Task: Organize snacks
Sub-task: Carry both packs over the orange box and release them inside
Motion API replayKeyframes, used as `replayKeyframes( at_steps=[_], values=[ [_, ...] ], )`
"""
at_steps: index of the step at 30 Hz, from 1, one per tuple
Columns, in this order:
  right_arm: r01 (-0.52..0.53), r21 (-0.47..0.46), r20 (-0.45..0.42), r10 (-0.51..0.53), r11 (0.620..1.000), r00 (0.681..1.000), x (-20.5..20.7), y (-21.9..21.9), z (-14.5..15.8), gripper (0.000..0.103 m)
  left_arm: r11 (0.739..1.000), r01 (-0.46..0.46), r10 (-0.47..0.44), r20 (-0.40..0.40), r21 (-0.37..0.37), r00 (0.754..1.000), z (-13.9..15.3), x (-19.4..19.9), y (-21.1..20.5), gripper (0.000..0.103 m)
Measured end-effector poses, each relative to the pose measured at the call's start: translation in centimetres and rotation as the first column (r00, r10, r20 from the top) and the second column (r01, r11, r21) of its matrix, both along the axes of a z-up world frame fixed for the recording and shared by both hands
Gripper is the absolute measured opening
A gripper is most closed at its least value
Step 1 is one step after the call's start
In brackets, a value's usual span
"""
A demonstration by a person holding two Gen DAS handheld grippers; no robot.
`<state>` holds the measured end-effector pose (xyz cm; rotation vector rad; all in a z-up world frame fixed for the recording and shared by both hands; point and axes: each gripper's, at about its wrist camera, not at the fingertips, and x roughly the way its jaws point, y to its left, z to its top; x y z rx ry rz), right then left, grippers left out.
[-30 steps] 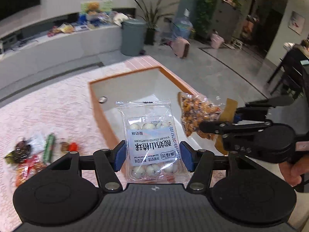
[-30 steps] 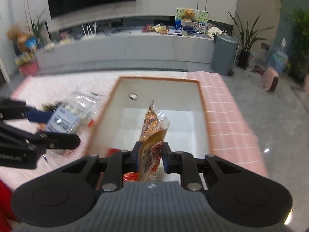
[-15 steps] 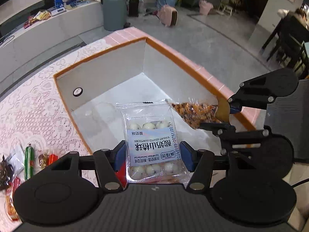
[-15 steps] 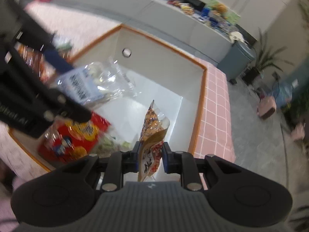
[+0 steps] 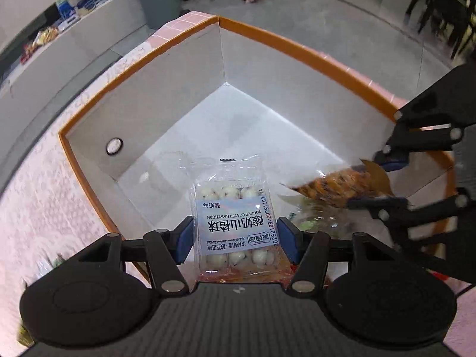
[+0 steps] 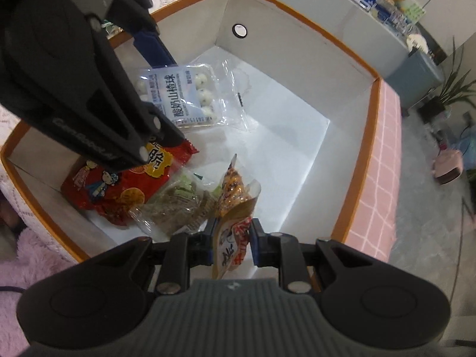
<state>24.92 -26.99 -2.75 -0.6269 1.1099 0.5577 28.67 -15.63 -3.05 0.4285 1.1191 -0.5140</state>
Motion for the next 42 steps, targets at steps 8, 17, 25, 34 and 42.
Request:
replayKeyframes(
  at_steps=[8, 17, 25, 34, 42],
  values=[
    [0.056, 0.097, -0.134, -0.043, 0.994, 0.990, 2.5, -1.0, 0.7, 0.039, 0.987, 0.074, -0.080, 0.035, 0.146, 0.996, -1.8, 1.2, -1.3, 0.068],
    [0.197, 0.201, -0.237, -0.147, 0.960, 0.960, 2.8, -2.6, 1.9, 0.045, 0.969, 0.100, -0.119, 0.068, 0.228, 0.991, -3.1, 1.2, -1.8, 0.075],
    [0.268, 0.224, -0.259, -0.208, 0.937, 0.943, 2.4, -2.6, 2.5, 0.056, 0.983, 0.081, -0.095, 0.079, 0.163, 0.992, -1.6, 1.2, -1.3, 0.075],
    [0.410, 0.281, -0.266, -0.340, 0.868, 0.902, 3.3, -3.3, 2.2, 0.044, 0.999, -0.031, 0.024, 0.177, 0.036, 0.984, 2.6, -0.5, 0.9, 0.075],
    [0.427, 0.205, -0.228, -0.381, 0.881, 0.896, 3.5, -1.3, -0.8, 0.031, 0.992, -0.108, 0.118, 0.224, -0.059, 0.967, 5.6, -3.4, 3.4, 0.075]
  ],
)
